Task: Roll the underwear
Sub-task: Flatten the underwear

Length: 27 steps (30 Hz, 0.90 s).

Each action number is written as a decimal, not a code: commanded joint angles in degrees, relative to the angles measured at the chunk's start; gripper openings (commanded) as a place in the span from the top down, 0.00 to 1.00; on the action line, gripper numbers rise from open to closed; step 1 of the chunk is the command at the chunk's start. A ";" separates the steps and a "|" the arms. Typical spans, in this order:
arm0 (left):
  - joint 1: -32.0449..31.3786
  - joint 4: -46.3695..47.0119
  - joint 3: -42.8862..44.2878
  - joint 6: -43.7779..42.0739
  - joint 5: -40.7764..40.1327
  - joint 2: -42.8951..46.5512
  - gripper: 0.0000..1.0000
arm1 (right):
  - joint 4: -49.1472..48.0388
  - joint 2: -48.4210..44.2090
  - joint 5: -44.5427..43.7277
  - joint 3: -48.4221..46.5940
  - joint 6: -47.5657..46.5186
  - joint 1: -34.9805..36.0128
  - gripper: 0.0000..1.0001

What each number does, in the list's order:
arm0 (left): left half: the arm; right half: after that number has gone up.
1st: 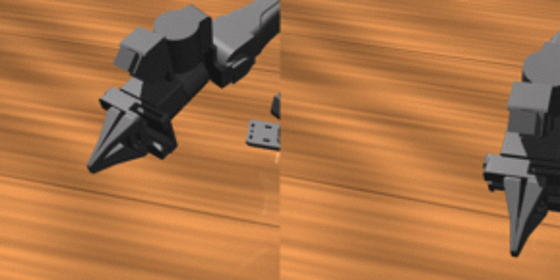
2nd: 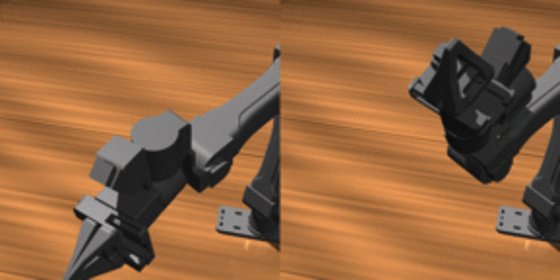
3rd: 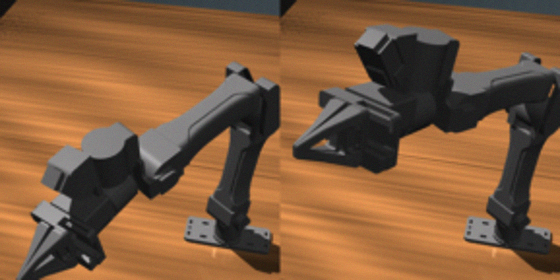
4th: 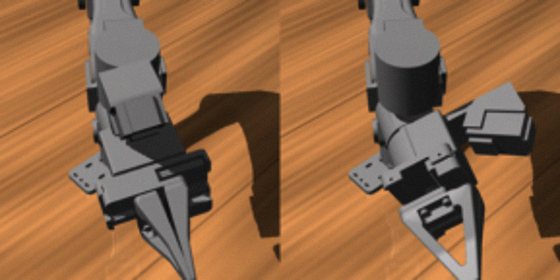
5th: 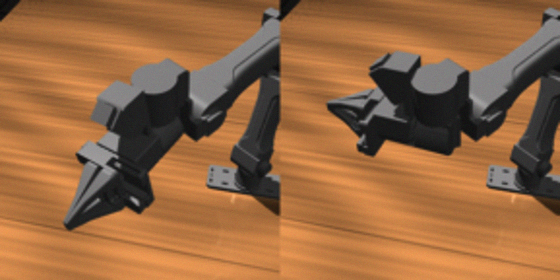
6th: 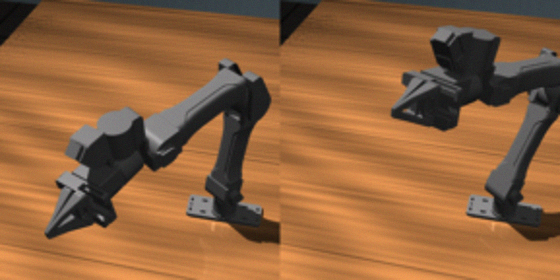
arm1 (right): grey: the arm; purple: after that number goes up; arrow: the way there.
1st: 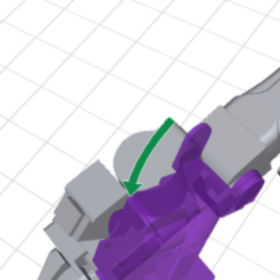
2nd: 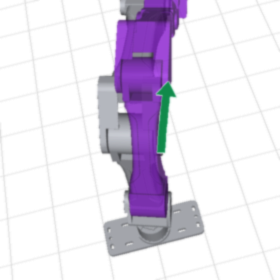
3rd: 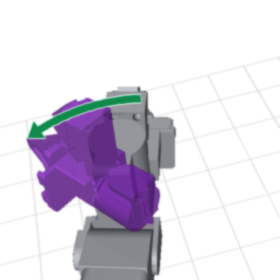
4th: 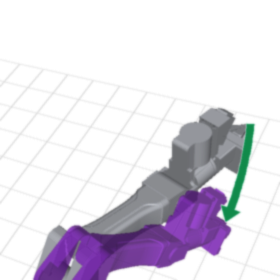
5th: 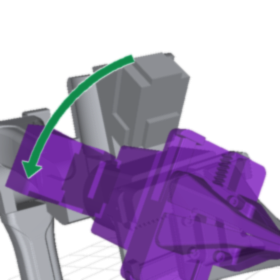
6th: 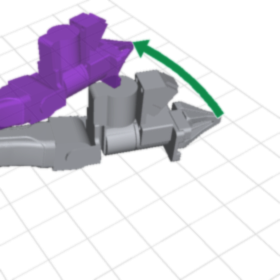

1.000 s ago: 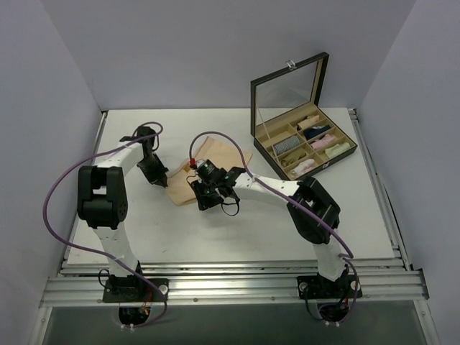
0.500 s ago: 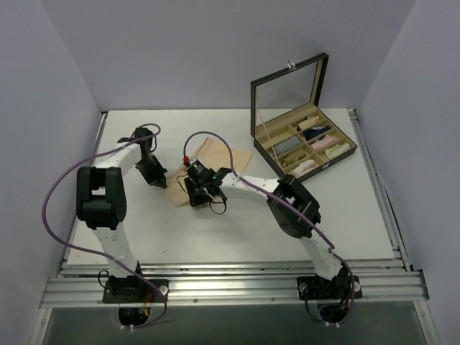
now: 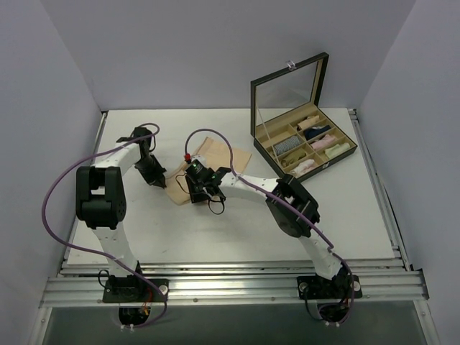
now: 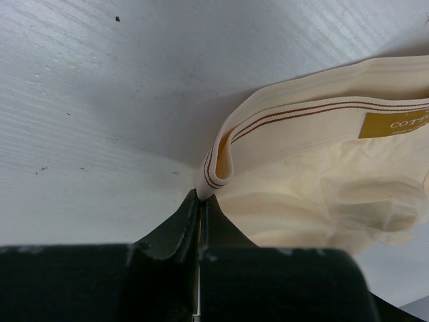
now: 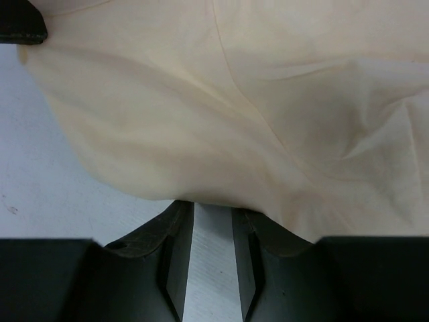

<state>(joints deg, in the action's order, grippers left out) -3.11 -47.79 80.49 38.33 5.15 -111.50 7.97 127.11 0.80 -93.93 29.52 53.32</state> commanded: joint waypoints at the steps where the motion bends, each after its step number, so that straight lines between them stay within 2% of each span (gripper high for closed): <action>1: 0.56 -0.20 0.55 -0.27 0.65 0.76 0.98 | -1.10 -0.80 -4.49 0.15 1.24 0.12 0.74; 12: 0.65 -0.55 0.99 -0.36 0.65 0.59 0.98 | -5.86 0.77 -3.87 0.59 2.91 0.21 0.73; 15: 0.65 -0.81 1.25 -0.44 0.48 0.67 0.98 | -4.63 2.00 -4.40 0.42 3.26 0.21 0.81; 16: 0.74 -0.81 1.34 -0.45 0.48 0.76 0.98 | -4.02 2.35 -5.36 0.33 3.61 0.29 0.87; 21: 0.92 -0.81 1.51 -0.53 0.74 0.85 0.98 | -1.99 1.48 -6.16 2.43 3.79 0.29 0.98; 27: 1.01 -0.90 0.37 -0.88 1.62 2.42 0.98 | 2.40 -2.03 -7.03 3.58 3.18 1.70 1.00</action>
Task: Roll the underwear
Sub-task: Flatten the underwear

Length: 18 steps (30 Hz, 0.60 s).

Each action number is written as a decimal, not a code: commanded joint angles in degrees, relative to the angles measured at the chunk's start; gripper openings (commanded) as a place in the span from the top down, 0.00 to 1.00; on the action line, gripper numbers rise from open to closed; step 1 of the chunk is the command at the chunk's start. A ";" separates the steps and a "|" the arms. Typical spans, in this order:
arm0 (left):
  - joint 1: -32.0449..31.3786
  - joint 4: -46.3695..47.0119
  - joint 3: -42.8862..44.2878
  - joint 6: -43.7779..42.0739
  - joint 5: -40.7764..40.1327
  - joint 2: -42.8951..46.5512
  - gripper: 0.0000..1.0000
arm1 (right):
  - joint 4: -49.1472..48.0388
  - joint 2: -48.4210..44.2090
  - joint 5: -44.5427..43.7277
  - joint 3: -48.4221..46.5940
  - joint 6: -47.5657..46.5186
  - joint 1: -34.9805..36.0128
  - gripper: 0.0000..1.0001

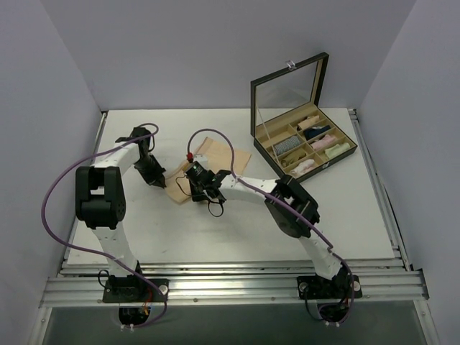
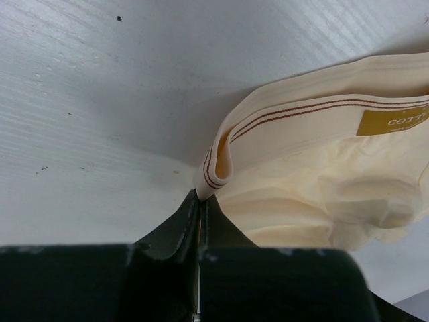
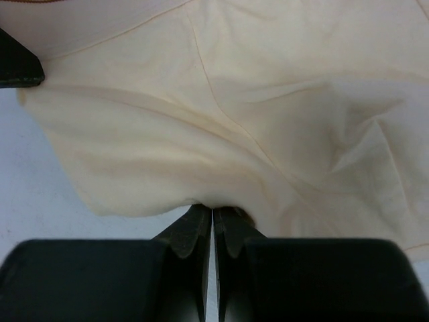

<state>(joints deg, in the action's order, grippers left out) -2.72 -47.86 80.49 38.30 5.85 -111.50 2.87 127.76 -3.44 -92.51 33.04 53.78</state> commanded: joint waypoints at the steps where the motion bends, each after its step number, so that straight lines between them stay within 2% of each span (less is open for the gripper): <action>1: 0.61 -1.18 0.37 -1.21 1.01 2.78 0.98 | 8.11 -4.70 -2.97 3.12 -0.43 1.85 1.00; 11: -0.70 -1.98 -4.98 -1.57 2.94 7.09 0.98 | 9.96 -16.05 -2.18 15.15 4.49 6.16 1.00; 18: -3.08 -1.98 -12.28 -0.34 0.92 10.95 0.98 | 10.66 -19.74 -2.97 17.09 9.93 11.52 1.00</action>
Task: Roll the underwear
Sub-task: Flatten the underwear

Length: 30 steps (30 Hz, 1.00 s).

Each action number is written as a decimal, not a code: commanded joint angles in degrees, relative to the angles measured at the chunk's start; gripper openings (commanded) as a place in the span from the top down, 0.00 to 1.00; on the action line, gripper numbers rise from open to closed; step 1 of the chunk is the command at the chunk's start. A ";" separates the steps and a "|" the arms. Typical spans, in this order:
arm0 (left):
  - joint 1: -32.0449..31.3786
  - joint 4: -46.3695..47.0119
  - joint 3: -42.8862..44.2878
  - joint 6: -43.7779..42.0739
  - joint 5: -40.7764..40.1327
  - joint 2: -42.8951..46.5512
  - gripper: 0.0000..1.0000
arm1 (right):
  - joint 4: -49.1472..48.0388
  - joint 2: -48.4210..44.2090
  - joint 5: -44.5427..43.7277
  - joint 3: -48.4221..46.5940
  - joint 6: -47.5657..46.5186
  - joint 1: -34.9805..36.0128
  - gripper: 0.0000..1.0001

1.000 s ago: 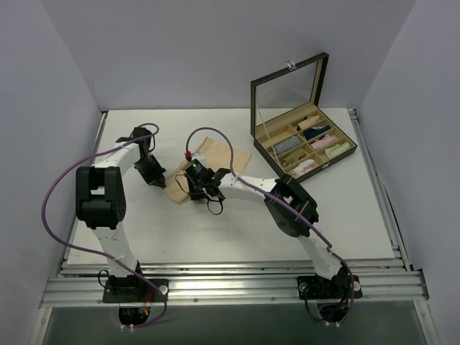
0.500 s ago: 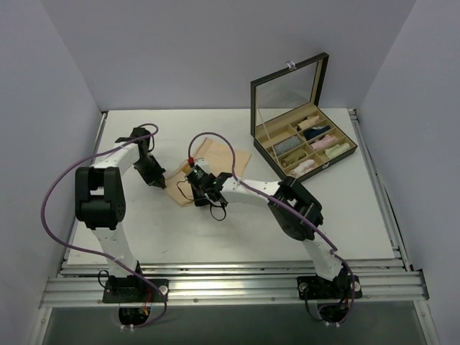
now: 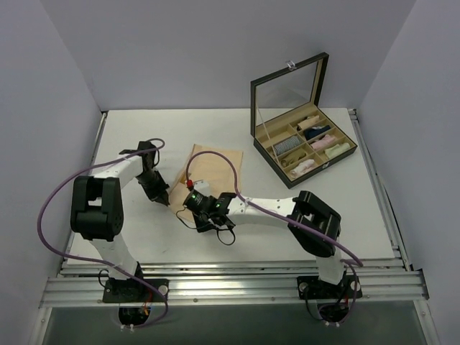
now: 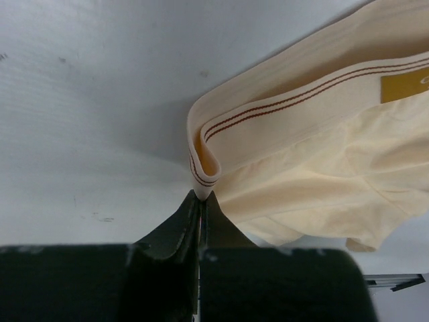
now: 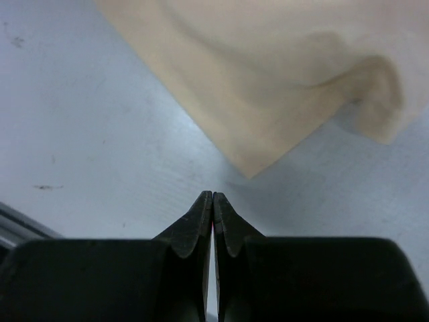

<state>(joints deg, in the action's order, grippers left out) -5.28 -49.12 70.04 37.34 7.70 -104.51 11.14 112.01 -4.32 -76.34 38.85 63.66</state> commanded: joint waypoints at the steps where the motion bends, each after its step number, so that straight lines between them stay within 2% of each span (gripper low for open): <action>1: -0.52 -0.62 -3.14 0.89 -1.02 4.48 0.98 | 2.40 -4.16 -2.01 1.10 4.48 2.43 1.00; 4: -0.44 -1.32 -4.12 1.33 -3.04 6.77 0.98 | 3.45 -5.13 -3.50 1.63 4.13 2.09 1.00; 6: -0.09 -1.67 -3.86 1.50 -5.14 7.21 0.93 | 5.03 -5.83 -4.56 0.84 2.99 0.07 1.00; 7: 0.35 -1.76 -3.25 1.42 -5.33 7.30 0.87 | 6.43 -6.01 -4.39 0.40 2.55 -3.07 1.00; 8: 0.53 -2.11 -2.72 1.50 -5.24 6.87 0.72 | 6.96 -6.18 -4.30 -0.12 1.85 -4.67 1.00; 9: 0.62 -2.73 -2.19 1.68 -5.33 6.60 0.70 | 7.23 -6.62 -4.73 -0.56 0.10 -6.25 0.99; 13: 0.18 -3.17 -0.70 2.91 -5.60 8.61 0.68 | 8.37 -6.10 -4.12 -4.68 -4.12 -15.29 0.97; 16: -2.97 -2.65 0.10 3.44 -5.25 11.08 0.66 | 8.90 -3.12 -3.34 -7.77 -7.11 -18.21 0.96; 17: -4.38 -1.43 -0.16 3.53 -2.02 12.21 0.66 | 8.82 -2.50 -3.33 -9.52 -7.73 -19.44 0.96; 20: -11.23 2.01 -2.36 6.06 1.34 12.84 0.66 | 8.64 0.22 -3.33 -11.72 -9.23 -21.03 0.96; 21: -14.99 2.97 -3.76 7.64 1.78 12.84 0.67 | 8.73 1.71 -3.07 -12.95 -9.41 -21.99 0.96; 24: -20.89 6.49 -7.97 11.77 1.26 13.54 0.69 | 8.20 4.44 -1.92 -14.54 -10.63 -23.22 0.97; 30: -25.39 9.05 -14.49 16.26 -1.20 11.00 0.73 | 6.97 8.75 -0.96 -15.69 -11.69 -24.72 0.98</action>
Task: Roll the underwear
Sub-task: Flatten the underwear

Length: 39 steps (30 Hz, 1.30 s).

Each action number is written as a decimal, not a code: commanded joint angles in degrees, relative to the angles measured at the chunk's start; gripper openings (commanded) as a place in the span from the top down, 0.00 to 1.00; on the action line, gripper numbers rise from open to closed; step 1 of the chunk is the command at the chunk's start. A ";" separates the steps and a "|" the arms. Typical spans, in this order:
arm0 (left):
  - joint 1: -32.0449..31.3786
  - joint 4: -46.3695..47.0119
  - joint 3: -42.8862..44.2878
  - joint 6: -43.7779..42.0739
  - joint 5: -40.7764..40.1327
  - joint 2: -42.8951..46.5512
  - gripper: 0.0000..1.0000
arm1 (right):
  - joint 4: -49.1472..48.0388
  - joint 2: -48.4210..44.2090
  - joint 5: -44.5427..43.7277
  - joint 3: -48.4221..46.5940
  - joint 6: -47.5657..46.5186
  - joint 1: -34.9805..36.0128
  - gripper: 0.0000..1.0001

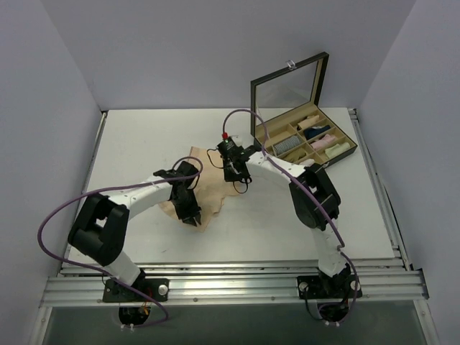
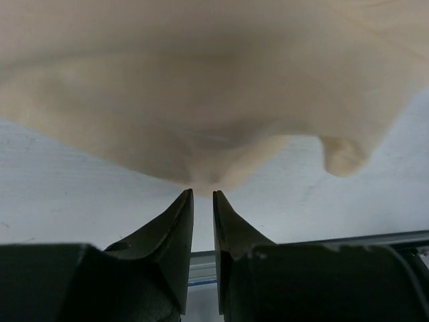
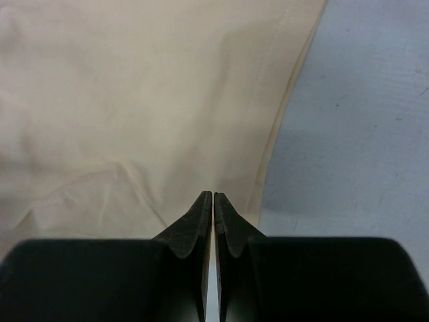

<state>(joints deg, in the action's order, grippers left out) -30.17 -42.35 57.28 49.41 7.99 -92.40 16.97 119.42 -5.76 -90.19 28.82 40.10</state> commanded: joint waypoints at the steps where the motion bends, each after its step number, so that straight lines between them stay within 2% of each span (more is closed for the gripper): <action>1: -1.02 2.44 -3.56 4.64 -2.96 -1.46 0.74 | 0.44 1.69 0.66 -1.83 -1.66 -1.86 0.99; 12: -2.26 -1.32 -10.07 7.55 -7.46 -6.56 0.79 | -3.70 7.58 5.14 -4.81 -5.87 -5.29 1.00; 21: -3.75 -6.42 -12.89 7.98 -8.87 -2.35 0.80 | -3.17 11.98 9.71 -9.83 -12.12 -6.79 0.96; 25: -4.10 -8.71 -8.60 7.55 -8.60 2.90 0.79 | -0.89 9.00 10.24 -10.27 -12.39 -6.96 0.91; 29: -2.97 -12.92 4.81 3.95 -9.92 5.21 0.68 | 4.29 3.65 10.07 -10.36 -7.56 -7.14 0.90; 31: -2.26 -16.09 9.15 1.40 -10.71 4.25 0.62 | 3.69 1.01 11.73 -7.65 -4.23 -6.70 0.90; 33: 0.88 -17.24 12.23 -1.05 -10.71 3.72 0.61 | 2.11 -2.77 12.79 -2.37 -2.02 -5.65 0.89; 35: 4.49 -16.98 11.81 -2.38 -10.19 3.63 0.60 | 1.14 -5.58 12.97 1.92 0.00 -3.98 0.89; 36: 9.47 -15.76 10.24 -4.04 -9.32 3.80 0.61 | 0.35 -6.29 12.71 3.08 0.44 -3.36 0.89; 39: 18.62 -13.12 7.25 -7.73 -6.06 4.25 0.60 | -0.88 -8.32 12.79 7.04 2.12 -1.26 0.89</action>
<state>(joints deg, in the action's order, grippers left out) -19.33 -54.52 67.20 47.07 0.75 -88.97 16.43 114.48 5.67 -86.24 27.44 36.07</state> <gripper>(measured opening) 0.401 0.112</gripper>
